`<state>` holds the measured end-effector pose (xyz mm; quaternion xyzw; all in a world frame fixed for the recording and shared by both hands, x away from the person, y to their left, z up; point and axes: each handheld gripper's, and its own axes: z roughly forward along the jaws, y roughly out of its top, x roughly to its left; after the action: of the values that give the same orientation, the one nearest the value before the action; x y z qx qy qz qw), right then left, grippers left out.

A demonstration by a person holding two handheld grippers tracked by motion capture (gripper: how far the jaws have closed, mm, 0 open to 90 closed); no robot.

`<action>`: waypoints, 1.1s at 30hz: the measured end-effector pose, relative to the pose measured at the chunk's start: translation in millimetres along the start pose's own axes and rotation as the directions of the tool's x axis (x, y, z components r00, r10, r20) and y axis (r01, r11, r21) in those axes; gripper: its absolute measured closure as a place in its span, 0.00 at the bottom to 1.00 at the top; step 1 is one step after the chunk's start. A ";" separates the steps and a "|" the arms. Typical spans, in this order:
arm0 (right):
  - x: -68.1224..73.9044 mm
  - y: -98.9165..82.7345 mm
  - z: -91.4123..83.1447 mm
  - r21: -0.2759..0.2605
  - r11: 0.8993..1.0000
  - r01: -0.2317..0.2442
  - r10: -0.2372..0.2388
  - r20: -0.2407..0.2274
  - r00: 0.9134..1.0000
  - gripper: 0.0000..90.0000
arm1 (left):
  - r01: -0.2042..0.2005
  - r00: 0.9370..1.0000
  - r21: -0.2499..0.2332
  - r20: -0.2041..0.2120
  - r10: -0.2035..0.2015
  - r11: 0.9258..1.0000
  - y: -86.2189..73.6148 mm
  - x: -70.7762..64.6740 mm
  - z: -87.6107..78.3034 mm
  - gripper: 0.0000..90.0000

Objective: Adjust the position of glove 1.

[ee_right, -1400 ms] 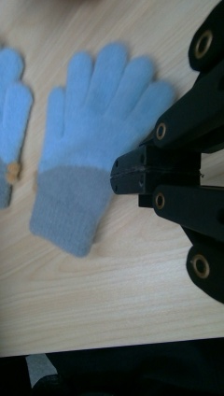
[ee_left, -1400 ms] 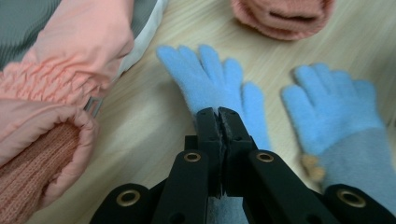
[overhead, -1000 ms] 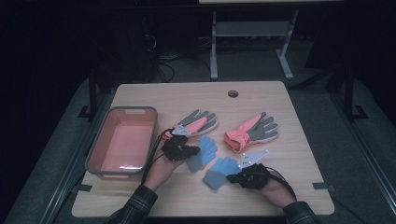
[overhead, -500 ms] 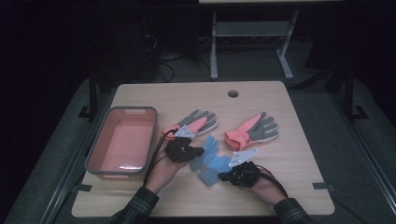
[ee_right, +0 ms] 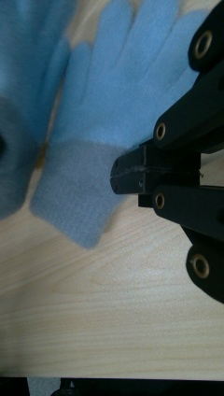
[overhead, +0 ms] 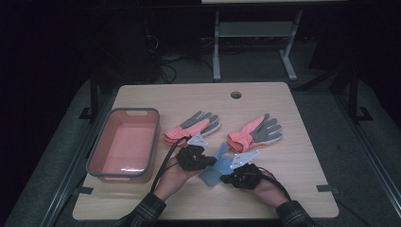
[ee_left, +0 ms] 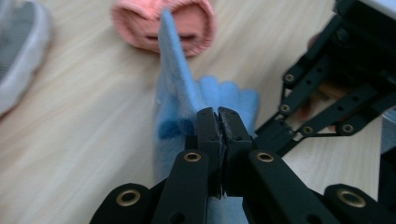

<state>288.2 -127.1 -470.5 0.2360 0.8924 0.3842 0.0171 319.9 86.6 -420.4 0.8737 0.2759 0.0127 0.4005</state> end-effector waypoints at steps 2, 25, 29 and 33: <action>0.1 0.0 0.1 0.001 1.000 -0.001 0.001 -0.001 1.000 1.00 | -0.011 1.000 0.008 0.008 0.011 1.000 -0.3 -4.2 4.7 0.98; -26.7 -35.5 -59.5 -0.038 0.993 -0.109 0.113 0.124 0.986 0.84 | -0.033 0.999 0.018 0.021 0.033 0.999 -1.6 -14.3 8.4 1.00; -37.5 -43.5 -68.1 -0.054 0.987 -0.149 0.155 0.155 0.976 0.75 | -0.036 0.998 0.055 -0.053 0.039 0.998 -10.3 -7.2 5.7 0.99; -42.7 -47.8 -68.3 -0.050 0.983 -0.177 0.183 0.169 0.968 0.62 | 0.003 0.998 0.040 -0.059 0.000 0.999 -19.1 8.6 -3.1 0.81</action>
<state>292.2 -220.3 -462.0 0.3481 0.8557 0.3776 0.0637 317.4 103.1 -433.5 0.8805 0.2885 0.0328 0.3746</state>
